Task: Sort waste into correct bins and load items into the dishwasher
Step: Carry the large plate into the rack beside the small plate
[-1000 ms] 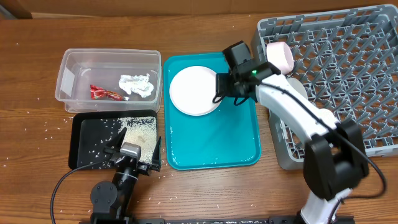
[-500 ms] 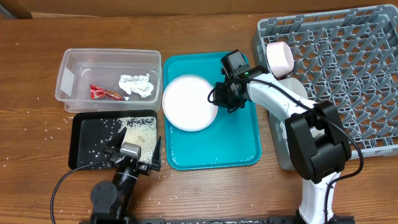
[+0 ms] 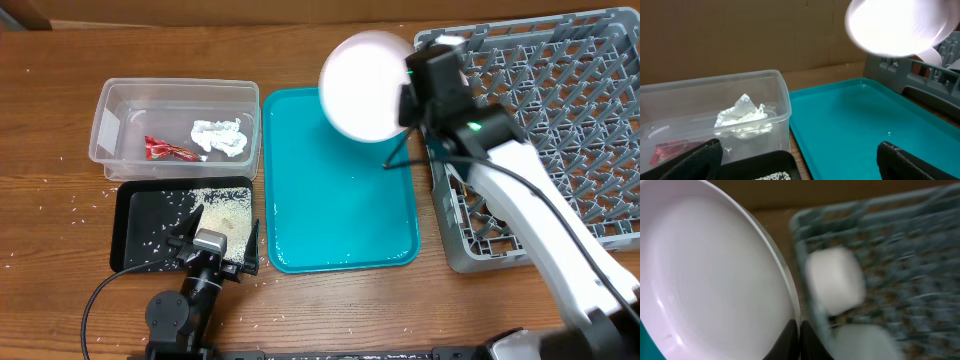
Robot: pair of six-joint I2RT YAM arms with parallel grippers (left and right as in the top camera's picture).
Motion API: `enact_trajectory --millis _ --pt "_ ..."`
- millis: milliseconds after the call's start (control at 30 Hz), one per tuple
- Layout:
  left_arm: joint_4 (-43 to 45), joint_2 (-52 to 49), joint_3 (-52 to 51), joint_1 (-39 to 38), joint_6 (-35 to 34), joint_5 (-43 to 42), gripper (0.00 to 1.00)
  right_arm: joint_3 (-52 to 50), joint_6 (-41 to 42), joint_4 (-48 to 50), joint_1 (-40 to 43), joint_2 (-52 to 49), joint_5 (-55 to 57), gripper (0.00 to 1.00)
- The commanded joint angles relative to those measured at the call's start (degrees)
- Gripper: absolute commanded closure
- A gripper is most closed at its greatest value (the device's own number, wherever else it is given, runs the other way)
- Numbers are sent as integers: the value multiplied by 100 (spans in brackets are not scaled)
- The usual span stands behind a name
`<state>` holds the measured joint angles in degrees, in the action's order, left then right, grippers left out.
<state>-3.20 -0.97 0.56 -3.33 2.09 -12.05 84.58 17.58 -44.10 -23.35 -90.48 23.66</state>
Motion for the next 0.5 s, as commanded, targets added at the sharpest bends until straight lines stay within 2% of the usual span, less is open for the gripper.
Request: enact_trajectory --millis 0,67,100,133,333,467 --pt "7 35 -28 37 52 -92 0 59 -667 -44 31 280 3241 96" --pt "9 35 -28 37 52 -90 0 59 -990 55 57 299 4262 96" --pt "9 35 -28 37 52 -92 0 57 -1460 234 142 264 4850 96" --pt "9 35 -28 37 52 -90 0 57 -1650 295 199 247 4946 96" --pt "9 35 -28 37 52 -90 0 50 -1893 330 831 15 4970 96" --pt "7 35 -28 37 52 -90 0 50 -1919 328 1377 -262 4430 96"
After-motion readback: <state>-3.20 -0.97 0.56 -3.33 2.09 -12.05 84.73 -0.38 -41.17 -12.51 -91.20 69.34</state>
